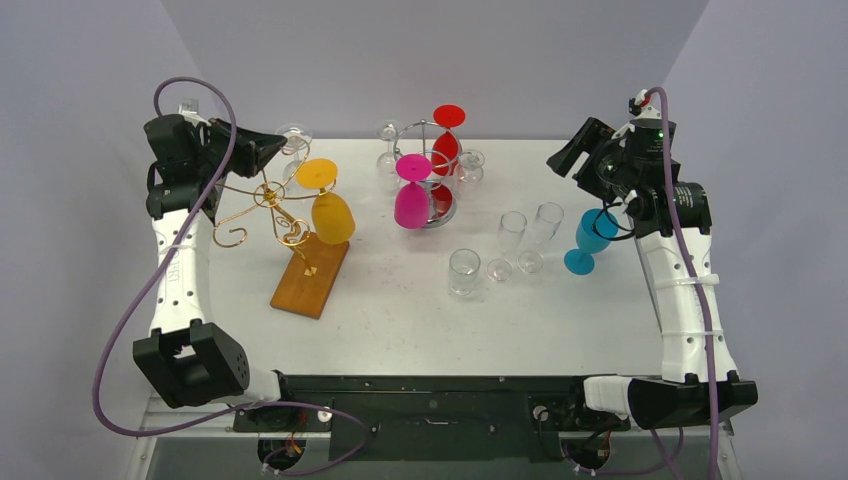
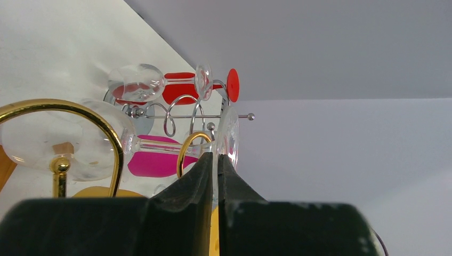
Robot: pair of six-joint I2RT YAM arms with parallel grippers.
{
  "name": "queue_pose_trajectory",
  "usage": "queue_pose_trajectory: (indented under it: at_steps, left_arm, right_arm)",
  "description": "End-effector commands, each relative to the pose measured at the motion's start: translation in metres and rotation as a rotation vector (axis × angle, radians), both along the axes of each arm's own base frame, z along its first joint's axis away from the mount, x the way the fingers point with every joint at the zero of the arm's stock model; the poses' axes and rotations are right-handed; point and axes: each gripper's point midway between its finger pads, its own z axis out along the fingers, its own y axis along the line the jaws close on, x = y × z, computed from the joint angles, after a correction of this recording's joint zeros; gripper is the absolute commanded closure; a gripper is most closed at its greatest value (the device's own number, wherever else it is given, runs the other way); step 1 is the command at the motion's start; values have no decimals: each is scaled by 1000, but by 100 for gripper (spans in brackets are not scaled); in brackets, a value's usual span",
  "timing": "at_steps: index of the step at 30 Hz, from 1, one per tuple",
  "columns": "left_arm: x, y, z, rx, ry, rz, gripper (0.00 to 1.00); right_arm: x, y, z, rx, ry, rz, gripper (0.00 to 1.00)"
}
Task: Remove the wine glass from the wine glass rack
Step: Pick up the wine glass from the wine rack.
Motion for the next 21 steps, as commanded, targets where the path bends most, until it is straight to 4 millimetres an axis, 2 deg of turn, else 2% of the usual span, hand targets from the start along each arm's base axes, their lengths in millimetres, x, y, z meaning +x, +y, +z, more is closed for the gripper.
queue_pose_trajectory:
  at_steps: [1, 11, 21]
  left_arm:
    - [-8, -6, 45, -3, -160, -34, 100]
    - [-9, -11, 49, -43, -181, -69, 100]
    - [-20, -18, 54, -52, -195, -94, 100]
  right_arm:
    - [2, -5, 15, -10, -70, -19, 30]
    - [2, -5, 15, -9, -69, -18, 30]
    - [2, -5, 14, -8, -66, -19, 30]
